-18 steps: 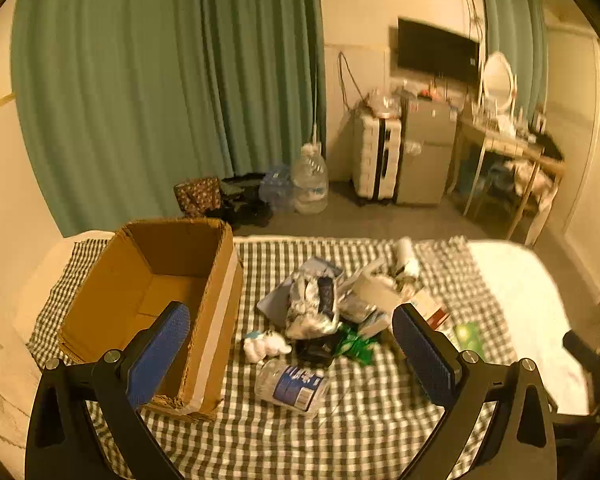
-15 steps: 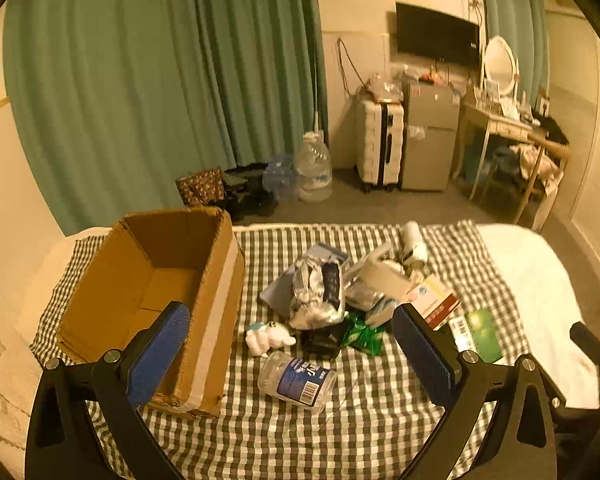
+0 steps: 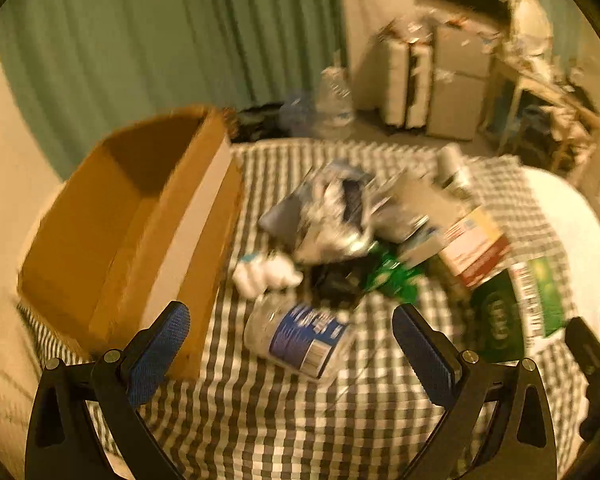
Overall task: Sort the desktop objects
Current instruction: 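Reach the left tool to the clear bottle while the right tool reaches the green medicine box, then grasp the clear bottle with the left tool while the right tool grasps the green box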
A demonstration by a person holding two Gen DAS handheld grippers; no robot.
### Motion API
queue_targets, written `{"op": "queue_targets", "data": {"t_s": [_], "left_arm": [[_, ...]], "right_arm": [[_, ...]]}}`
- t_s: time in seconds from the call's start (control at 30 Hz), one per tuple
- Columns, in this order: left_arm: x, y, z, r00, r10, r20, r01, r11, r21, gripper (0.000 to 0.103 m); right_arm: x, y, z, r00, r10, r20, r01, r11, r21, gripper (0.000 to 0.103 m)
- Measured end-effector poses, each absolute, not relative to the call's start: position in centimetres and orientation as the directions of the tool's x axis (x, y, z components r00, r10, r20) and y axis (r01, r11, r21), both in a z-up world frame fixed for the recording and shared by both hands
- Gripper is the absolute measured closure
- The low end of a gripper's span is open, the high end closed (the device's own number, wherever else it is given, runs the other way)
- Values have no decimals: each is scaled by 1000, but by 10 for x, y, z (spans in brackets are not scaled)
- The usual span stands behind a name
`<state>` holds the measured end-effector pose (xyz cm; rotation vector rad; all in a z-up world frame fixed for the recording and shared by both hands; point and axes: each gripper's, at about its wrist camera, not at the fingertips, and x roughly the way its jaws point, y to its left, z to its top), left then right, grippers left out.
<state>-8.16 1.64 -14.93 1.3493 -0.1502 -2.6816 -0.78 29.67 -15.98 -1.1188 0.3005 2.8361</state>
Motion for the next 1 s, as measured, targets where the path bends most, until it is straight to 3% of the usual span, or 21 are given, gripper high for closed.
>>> {"op": "queue_targets", "data": {"t_s": [0.53,0.83,0.93,1.0], "left_arm": [[-116,-3,-216,-412,-198,-890,273,-958,87,0],[-129,-16,-258,-264,-113,-958,355,-935,12,0],[-126,-21,-270,-249,-66,-966,355,-935,-27,4],[-122,-16,-264,-280,-54,-959,310,-950,-37,20]], "right_arm": [[-43,299,-211,-634,-47,-772,-103,-984,145,0],[-58,303,-228,-591,59,-804,-119,-993,14,0],[-62,308,-235,-576,27,-817,-116,-992,50,0],[-62,309,-240,-570,25,-821,-116,-992,50,0]]}}
